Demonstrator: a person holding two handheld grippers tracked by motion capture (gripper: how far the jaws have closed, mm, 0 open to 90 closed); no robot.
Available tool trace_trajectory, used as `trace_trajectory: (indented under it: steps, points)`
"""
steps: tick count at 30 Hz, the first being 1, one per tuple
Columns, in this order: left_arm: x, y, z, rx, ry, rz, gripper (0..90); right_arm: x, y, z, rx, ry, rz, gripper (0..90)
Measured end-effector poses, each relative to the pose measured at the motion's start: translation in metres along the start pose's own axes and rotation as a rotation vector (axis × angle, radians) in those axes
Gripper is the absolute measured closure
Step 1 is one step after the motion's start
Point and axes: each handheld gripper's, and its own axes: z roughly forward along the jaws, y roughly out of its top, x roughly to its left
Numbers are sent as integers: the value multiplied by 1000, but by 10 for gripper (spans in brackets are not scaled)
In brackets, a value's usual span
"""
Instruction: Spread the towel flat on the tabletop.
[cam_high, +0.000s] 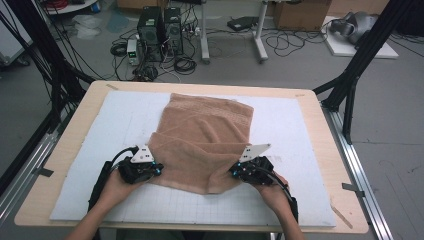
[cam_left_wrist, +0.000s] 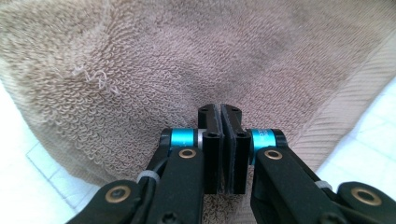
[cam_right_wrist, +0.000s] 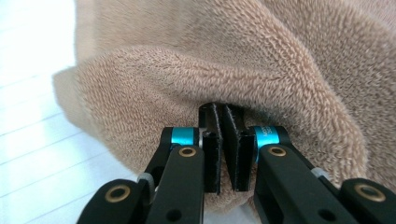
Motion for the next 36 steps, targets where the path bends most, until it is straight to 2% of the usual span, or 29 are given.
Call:
trace_trajectory:
  steps: [5, 11, 17, 22, 23, 24, 25, 26, 28, 30, 34, 36]
  points:
    - [-6, 1, -17, -55, 1, 4, 872, 9, 0, -19, -41, 3, -14, 862]
    - [-22, 3, -44, -120, -4, 22, 872, 24, 0, -43, -74, 13, -31, 862]
    - [-41, 4, -67, -150, -17, 51, 872, 40, 7, -65, -94, 14, -82, 862]
    - [-59, 1, -90, -163, -45, 81, 870, 58, 6, -82, -111, 67, -109, 852]
    - [-63, -1, -94, -169, -65, 85, 860, 61, 4, -85, -122, 84, -108, 833]
    - [-65, -2, -97, -170, -81, 86, 805, 64, 3, -88, -141, 97, -113, 796]
    - [-67, -3, -99, -171, -84, 87, 714, 66, 3, -91, -152, 93, -114, 779]
    - [-68, -4, -100, -171, -76, 93, 681, 67, 3, -93, -154, 79, -123, 758]
    - [-65, -5, -97, -163, -73, 97, 661, 65, 3, -92, -150, 56, -120, 729]
    - [-57, -7, -89, -153, -44, 94, 643, 58, 4, -83, -125, 47, -108, 687]
    - [-40, -12, -68, -145, -21, 69, 615, 40, 3, -53, -78, 49, -68, 638]
    - [-32, -15, -55, -125, -7, 61, 598, 31, 1, -38, -53, 52, -49, 631]
